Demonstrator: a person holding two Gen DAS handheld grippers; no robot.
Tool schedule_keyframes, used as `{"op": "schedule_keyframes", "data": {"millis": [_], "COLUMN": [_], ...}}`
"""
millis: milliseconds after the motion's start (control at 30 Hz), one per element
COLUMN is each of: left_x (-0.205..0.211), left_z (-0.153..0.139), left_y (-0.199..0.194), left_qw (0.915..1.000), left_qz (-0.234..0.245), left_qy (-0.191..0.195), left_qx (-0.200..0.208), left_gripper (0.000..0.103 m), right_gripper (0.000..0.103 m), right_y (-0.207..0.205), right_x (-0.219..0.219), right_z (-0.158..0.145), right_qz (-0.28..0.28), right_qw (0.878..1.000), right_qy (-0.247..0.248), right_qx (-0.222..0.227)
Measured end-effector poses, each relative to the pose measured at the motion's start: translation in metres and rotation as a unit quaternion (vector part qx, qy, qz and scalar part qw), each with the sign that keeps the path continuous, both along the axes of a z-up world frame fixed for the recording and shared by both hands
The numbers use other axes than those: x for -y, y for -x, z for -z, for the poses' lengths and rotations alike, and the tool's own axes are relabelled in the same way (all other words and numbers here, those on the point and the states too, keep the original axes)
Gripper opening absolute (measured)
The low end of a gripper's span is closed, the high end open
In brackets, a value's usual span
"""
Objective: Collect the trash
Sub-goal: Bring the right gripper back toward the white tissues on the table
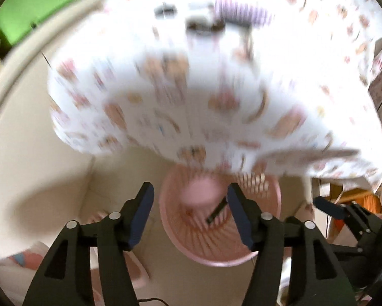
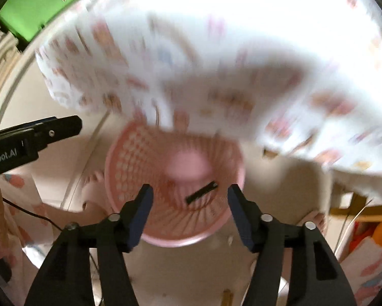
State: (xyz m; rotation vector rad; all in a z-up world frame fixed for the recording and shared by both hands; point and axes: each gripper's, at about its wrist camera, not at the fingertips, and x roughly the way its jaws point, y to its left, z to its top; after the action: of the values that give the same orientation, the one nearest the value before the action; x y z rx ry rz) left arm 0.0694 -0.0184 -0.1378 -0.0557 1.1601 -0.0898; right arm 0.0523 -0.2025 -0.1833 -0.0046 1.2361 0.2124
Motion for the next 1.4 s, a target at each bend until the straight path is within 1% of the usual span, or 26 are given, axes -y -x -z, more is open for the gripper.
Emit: {"op": "schedule_keyframes", "data": {"millis": [33,67,133,167,200,267,400,467,567,600,633,700,800,833,867,900,1000,1067,1133,1200,1300,1333,1367,1400], "left_x": [-0.002,-0.005,-0.011,-0.014,-0.015,-0.013,-0.016,-0.016,-0.011,-0.008,-0.005,-0.001,-0.003,-0.005,-0.008,-0.01,-0.018,-0.025,-0.031,-0.036,-0.042,-0.043,-0.044,-0.044], "left_z": [-0.01,-0.019,-0.035,-0.042,-0.047,-0.054,-0.066,-0.071,-0.08,-0.085,-0.088,-0.098,-0.122,-0.131,-0.141,-0.149,-0.175,-0.186,-0.187,-0.18,-0.16,-0.153,-0.147,-0.143], "left_y": [0.002,0.004,0.009,0.011,0.011,0.01,0.015,0.016,0.018,0.016,0.011,0.001,-0.003,-0.006,-0.009,-0.013,-0.026,-0.033,-0.039,-0.044,-0.047,-0.05,-0.056,-0.059], "left_qw": [0.9998,0.9993,0.9974,0.9962,0.9954,0.9948,0.9905,0.9874,0.9801,0.9779,0.9776,0.9792,0.9749,0.9729,0.971,0.9695,0.9642,0.9592,0.9556,0.9531,0.9467,0.9496,0.9573,0.9623], "left_qz": [-0.004,-0.008,-0.018,-0.02,-0.018,0.002,-0.009,-0.012,-0.024,-0.019,-0.007,0.004,0.006,-0.003,-0.013,-0.017,-0.024,-0.031,-0.034,-0.041,-0.075,-0.078,-0.07,-0.062], "left_qy": [-0.002,-0.003,-0.002,0.0,0.0,0.005,-0.011,-0.01,-0.02,-0.023,-0.029,-0.051,-0.043,-0.046,-0.047,-0.046,-0.044,-0.046,-0.056,-0.068,-0.093,-0.092,-0.083,-0.074], "left_qx": [0.019,0.037,0.07,0.085,0.094,0.102,0.137,0.158,0.196,0.207,0.208,0.197,0.218,0.227,0.234,0.24,0.26,0.277,0.287,0.292,0.299,0.289,0.268,0.254], "left_gripper": [0.066,0.073,0.083,0.086,0.087,0.091,0.096,0.099,0.102,0.102,0.102,0.102,0.102,0.102,0.102,0.102,0.102,0.102,0.102,0.102,0.102,0.102,0.102,0.102], "right_gripper": [0.071,0.076,0.082,0.088,0.089,0.089,0.092,0.092,0.092,0.092,0.092,0.092,0.092,0.093,0.096,0.103,0.103,0.103,0.103,0.103,0.103,0.103,0.103,0.103], "right_y": [0.002,0.004,0.008,0.009,0.013,0.017,0.019,0.019,0.021,0.021,0.021,0.019,0.012,0.011,0.009,0.007,0.002,-0.003,-0.009,-0.014,-0.022,-0.026,-0.029,-0.035], "right_x": [0.001,0.002,0.005,0.006,0.007,0.009,0.013,0.014,0.014,0.012,0.012,0.012,0.009,0.008,0.007,0.006,0.006,0.006,0.007,0.01,0.015,0.017,0.019,0.021], "right_z": [-0.012,-0.021,-0.045,-0.054,-0.066,-0.081,-0.098,-0.104,-0.111,-0.112,-0.116,-0.124,-0.148,-0.158,-0.169,-0.178,-0.208,-0.218,-0.225,-0.224,-0.21,-0.201,-0.194,-0.185], "right_qz": [0.001,0.003,0.01,0.014,0.02,0.025,0.03,0.033,0.031,0.029,0.027,0.022,0.007,-0.001,-0.009,-0.015,-0.028,-0.032,-0.033,-0.029,-0.015,-0.008,-0.004,0.0], "right_qw": [1.0,0.999,0.996,0.995,0.991,0.986,0.98,0.977,0.975,0.974,0.972,0.969,0.964,0.961,0.957,0.954,0.939,0.932,0.929,0.928,0.93,0.933,0.936,0.942], "right_qy": [0.004,0.006,0.009,0.011,0.016,0.022,0.025,0.027,0.032,0.033,0.034,0.036,0.041,0.041,0.044,0.047,0.056,0.062,0.066,0.061,0.054,0.052,0.05,0.047], "right_qx": [0.02,0.037,0.084,0.102,0.129,0.162,0.195,0.207,0.219,0.224,0.23,0.244,0.262,0.272,0.285,0.295,0.339,0.355,0.363,0.366,0.363,0.357,0.349,0.332]}}
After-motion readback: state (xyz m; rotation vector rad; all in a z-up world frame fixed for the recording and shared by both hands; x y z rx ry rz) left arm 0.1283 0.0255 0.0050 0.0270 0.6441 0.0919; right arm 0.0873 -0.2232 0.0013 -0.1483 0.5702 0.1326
